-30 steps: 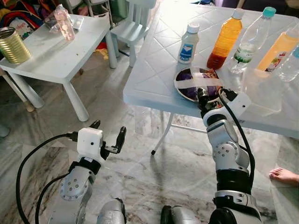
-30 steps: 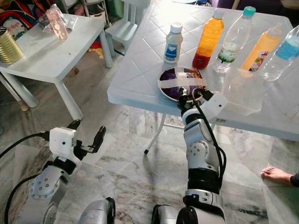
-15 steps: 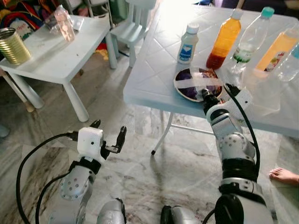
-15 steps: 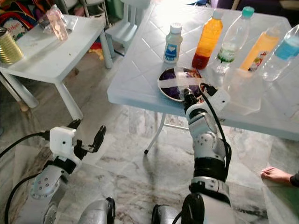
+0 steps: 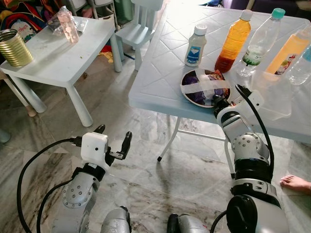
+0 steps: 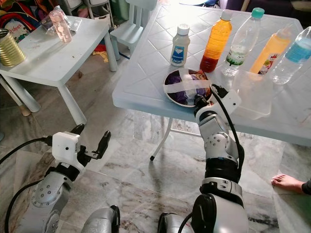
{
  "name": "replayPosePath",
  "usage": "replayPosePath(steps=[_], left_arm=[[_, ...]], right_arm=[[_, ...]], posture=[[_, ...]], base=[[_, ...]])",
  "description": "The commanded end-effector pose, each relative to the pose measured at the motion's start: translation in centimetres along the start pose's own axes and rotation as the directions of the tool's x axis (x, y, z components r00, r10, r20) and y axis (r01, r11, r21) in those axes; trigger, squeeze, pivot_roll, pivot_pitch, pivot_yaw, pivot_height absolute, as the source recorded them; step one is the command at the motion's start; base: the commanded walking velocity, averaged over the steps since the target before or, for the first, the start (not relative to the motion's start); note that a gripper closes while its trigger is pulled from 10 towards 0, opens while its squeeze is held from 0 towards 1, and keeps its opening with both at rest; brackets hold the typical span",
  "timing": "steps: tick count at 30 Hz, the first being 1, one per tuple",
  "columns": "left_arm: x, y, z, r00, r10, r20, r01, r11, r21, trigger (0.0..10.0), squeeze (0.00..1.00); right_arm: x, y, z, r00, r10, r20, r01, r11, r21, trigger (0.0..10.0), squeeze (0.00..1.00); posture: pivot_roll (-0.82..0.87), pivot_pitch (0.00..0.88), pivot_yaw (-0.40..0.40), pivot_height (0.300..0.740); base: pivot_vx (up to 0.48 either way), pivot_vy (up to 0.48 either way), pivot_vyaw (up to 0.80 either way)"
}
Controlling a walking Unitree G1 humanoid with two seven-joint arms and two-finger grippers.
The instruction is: Restocking fridge
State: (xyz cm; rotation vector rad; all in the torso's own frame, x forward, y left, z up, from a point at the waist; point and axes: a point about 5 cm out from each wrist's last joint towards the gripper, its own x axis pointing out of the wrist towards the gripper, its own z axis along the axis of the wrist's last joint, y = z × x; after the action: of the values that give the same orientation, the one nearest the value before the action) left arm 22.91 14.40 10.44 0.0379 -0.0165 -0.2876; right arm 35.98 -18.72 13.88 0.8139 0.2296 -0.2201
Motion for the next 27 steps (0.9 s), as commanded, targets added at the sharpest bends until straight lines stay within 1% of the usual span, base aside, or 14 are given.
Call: replayPosePath(steps=[1, 4, 12, 17, 19, 22, 23, 24, 25, 26, 27], left_arm=[[-0.1, 0.0, 0.3, 1.0, -0.005, 0.002, 0.005, 1.0, 0.018, 10.0, 0.0], [-0.1, 0.0, 0.3, 1.0, -0.006, 0.002, 0.006, 1.0, 0.019, 10.0, 0.0], [0.1, -0.1, 0.3, 1.0, -0.004, 0.006, 0.004, 1.0, 0.022, 10.0, 0.0], [0.2, 0.0, 0.4, 1.0, 0.0, 0.009, 0.0, 1.0, 0.029, 10.0, 0.0], [0.3, 0.2, 0.6, 1.0, 0.008, 0.017, -0.009, 0.999, 0.038, 10.0, 0.0], [0.3, 0.7, 0.4, 0.998, 0.058, -0.001, -0.058, 0.998, 0.023, 10.0, 0.0], [0.3, 0.7, 0.4, 0.998, 0.058, -0.001, -0.058, 0.998, 0.023, 10.0, 0.0], [0.3, 0.8, 0.2, 0.996, 0.089, -0.01, -0.089, 0.996, 0.024, 10.0, 0.0], [0.3, 1.0, 0.0, 0.993, 0.115, -0.016, -0.114, 0.993, 0.021, 10.0, 0.0], [0.3, 1.0, 0.0, 0.993, 0.115, -0.016, -0.114, 0.993, 0.021, 10.0, 0.0], [0.3, 1.2, -0.2, 0.988, 0.15, -0.026, -0.149, 0.989, 0.019, 10.0, 0.0]], right_arm=[[0.1, -1.3, -0.8, 0.996, -0.071, -0.048, 0.072, 0.997, 0.021, 0.0, 0.0], [0.1, -1.3, -0.5, 0.996, -0.075, -0.043, 0.076, 0.997, 0.027, 0.0, 0.0], [0.4, -1.2, 0.2, 0.996, -0.084, -0.04, 0.088, 0.991, 0.103, 0.0, 0.0], [0.5, -1.4, 0.3, 0.995, -0.092, -0.045, 0.097, 0.989, 0.111, 0.0, 0.0], [0.5, -1.3, 0.3, 0.996, -0.083, -0.044, 0.087, 0.992, 0.086, 0.0, 0.0], [0.3, -0.8, 0.2, 0.999, -0.029, -0.017, 0.029, 1.0, -0.005, 0.0, 0.0], [0.3, -0.8, 0.2, 0.999, -0.029, -0.017, 0.029, 1.0, -0.005, 0.0, 0.0], [0.1, -0.2, 0.2, 1.0, 0.019, 0.006, -0.019, 0.999, -0.026, 0.0, 0.0], [-0.1, 0.1, 0.4, 0.998, 0.043, 0.039, -0.041, 0.998, -0.047, 0.0, 0.0], [-0.1, 0.1, 0.4, 0.998, 0.043, 0.039, -0.041, 0.998, -0.047, 0.0, 0.0], [-0.4, 0.6, 0.8, 0.992, 0.079, 0.096, -0.073, 0.995, -0.067, 0.0, 0.0]], posture=[[0.18, 0.159, 0.015, 0.74], [0.18, 0.159, 0.015, 0.74], [0.18, 0.162, 0.013, 0.74], [0.18, 0.168, 0.006, 0.74], [0.18, 0.174, 0.0, 0.74], [0.18, 0.171, -0.005, 0.74], [0.18, 0.171, -0.005, 0.74], [0.18, 0.168, -0.009, 0.74], [0.18, 0.168, -0.009, 0.74], [0.18, 0.168, -0.009, 0.74], [0.18, 0.163, -0.014, 0.74]], base=[[0.0, 0.0, 0.0], [0.0, 0.0, 0.0], [0.0, 0.0, 0.0], [0.0, 0.0, 0.0], [0.0, 0.0, 0.0], [0.0, 0.0, 0.0], [0.0, 0.0, 0.0], [0.0, 0.0, 0.0], [0.0, 0.0, 0.0], [0.0, 0.0, 0.0], [0.0, 0.0, 0.0]])
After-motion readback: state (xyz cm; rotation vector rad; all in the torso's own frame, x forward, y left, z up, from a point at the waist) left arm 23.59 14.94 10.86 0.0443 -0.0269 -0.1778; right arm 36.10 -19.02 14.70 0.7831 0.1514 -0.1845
